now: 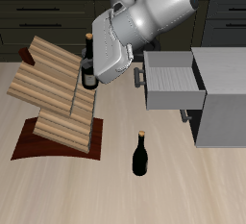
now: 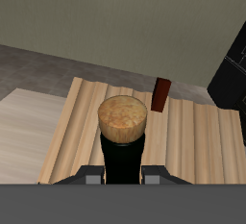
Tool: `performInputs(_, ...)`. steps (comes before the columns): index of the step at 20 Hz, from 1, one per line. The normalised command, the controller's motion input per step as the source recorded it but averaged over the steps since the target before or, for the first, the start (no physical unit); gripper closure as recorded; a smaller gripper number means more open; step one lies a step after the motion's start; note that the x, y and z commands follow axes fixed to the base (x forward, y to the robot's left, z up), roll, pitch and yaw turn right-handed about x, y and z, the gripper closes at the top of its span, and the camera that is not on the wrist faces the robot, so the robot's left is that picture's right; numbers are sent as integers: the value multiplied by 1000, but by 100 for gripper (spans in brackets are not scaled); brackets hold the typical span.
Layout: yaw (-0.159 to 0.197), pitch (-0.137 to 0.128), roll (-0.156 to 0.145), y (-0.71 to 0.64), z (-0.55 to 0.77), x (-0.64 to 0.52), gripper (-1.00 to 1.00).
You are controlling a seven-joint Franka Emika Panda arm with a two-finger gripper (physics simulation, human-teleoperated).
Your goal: Place the wine bottle from the drawer onto the top layer of the wine rack and close the drawer
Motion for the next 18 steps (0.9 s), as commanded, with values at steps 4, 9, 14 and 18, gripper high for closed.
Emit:
performInputs(4, 2, 11, -24, -97, -2, 47, 100)
performInputs(9, -14, 16, -30, -151, 69, 99, 100)
performInputs(14, 1, 48, -23, -102, -64, 173, 100)
performInputs(18, 16, 48, -26, -71, -130, 195, 100)
